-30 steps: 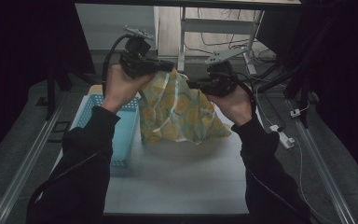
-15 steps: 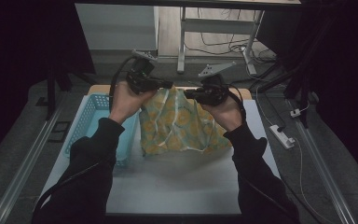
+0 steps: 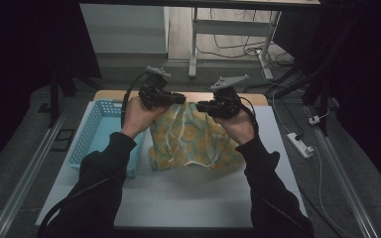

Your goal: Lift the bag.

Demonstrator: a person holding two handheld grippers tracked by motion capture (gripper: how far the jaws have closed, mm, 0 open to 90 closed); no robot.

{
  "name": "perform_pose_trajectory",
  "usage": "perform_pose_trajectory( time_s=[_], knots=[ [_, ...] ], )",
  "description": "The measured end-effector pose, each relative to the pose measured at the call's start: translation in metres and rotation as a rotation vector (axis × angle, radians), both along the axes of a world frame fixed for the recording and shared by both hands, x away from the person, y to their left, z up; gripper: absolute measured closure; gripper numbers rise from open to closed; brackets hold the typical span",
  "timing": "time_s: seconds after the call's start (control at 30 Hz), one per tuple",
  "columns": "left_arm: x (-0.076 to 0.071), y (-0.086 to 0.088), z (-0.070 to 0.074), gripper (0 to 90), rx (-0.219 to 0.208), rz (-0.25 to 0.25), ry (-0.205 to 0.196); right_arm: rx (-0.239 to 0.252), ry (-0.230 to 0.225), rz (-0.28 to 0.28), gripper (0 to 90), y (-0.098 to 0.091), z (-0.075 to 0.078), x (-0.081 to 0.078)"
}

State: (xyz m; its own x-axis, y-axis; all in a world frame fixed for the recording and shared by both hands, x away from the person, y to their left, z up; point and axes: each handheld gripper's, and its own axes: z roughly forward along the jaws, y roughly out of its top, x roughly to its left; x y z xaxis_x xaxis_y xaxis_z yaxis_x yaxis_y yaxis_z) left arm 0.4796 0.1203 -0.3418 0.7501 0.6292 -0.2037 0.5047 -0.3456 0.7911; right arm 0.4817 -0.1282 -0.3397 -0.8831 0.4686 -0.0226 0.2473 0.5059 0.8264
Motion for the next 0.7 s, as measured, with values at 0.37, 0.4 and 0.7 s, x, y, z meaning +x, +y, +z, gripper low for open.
perform_pose_trajectory(
  time_s=[0.37,0.4,0.7],
  knots=[
    [-0.020,0.012,-0.001,37.0,0.027,-0.016,-0.085,0.040,0.005,-0.035,58.6,-0.011,0.005,-0.004],
    [-0.022,0.013,-0.002,34.7,0.038,-0.014,-0.088,0.037,0.009,-0.036,56.9,-0.012,0.004,-0.004],
    [-0.042,0.015,-0.021,18.3,0.095,-0.016,-0.063,0.031,0.017,-0.038,42.4,-0.015,-0.006,-0.013]
  ],
)
